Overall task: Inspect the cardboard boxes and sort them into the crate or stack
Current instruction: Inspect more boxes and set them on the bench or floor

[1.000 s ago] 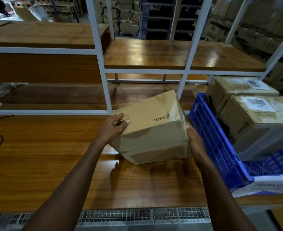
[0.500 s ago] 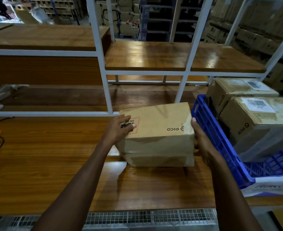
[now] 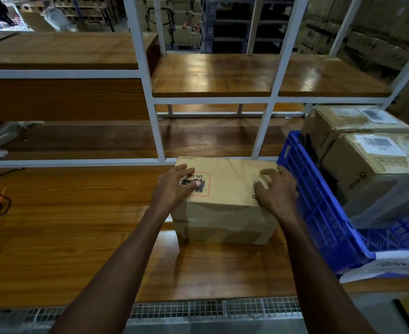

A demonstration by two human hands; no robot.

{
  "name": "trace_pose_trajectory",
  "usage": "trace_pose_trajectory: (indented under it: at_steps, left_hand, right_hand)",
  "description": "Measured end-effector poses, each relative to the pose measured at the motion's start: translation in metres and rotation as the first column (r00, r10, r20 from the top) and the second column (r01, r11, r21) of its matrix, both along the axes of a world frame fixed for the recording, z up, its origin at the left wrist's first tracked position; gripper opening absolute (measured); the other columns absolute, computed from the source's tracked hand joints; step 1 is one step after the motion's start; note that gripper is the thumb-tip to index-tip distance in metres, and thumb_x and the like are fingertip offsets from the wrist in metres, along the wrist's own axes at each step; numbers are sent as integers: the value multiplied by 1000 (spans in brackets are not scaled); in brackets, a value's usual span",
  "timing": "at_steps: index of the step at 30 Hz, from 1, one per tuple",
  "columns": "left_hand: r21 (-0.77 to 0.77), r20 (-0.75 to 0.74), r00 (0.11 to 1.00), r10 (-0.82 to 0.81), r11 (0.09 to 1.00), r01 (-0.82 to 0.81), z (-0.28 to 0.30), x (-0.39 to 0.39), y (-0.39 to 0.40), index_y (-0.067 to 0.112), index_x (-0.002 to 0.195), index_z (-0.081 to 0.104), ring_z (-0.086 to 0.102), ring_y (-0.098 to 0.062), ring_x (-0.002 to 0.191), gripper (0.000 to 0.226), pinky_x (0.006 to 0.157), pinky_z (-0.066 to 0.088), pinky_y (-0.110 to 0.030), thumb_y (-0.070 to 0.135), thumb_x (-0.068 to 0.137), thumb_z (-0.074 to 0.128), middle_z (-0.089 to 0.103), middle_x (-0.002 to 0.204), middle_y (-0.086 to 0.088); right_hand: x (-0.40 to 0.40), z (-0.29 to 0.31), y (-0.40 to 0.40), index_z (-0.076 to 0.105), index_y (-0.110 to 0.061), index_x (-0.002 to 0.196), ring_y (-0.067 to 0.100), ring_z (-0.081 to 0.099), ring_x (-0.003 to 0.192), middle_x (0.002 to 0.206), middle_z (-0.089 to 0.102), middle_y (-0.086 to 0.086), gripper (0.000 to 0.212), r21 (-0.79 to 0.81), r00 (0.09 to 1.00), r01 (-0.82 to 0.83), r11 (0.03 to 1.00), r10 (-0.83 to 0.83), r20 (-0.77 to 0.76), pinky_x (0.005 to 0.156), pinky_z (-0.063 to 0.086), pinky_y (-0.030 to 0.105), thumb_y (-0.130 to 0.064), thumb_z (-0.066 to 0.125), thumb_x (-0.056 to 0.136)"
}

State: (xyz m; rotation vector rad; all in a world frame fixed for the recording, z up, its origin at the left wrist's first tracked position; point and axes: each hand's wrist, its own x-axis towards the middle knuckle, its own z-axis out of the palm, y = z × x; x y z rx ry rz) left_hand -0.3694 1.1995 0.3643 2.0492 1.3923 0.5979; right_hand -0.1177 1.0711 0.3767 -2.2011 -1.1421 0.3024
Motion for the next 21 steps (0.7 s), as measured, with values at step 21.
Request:
trace_pose_trajectory:
  at_steps: [21]
  left_hand:
    - [-8,-295,942,-159,986,164,12,19,-25,47,153,40,5,-31,157,51,115,25,-63,49,103,51,24,168,13]
  right_hand:
    - [-48,3,1,24,-51,160,46,-13,157,175,-3,1,57,-423,952,-230,877,293,92,121,-7,70,-63,36,105]
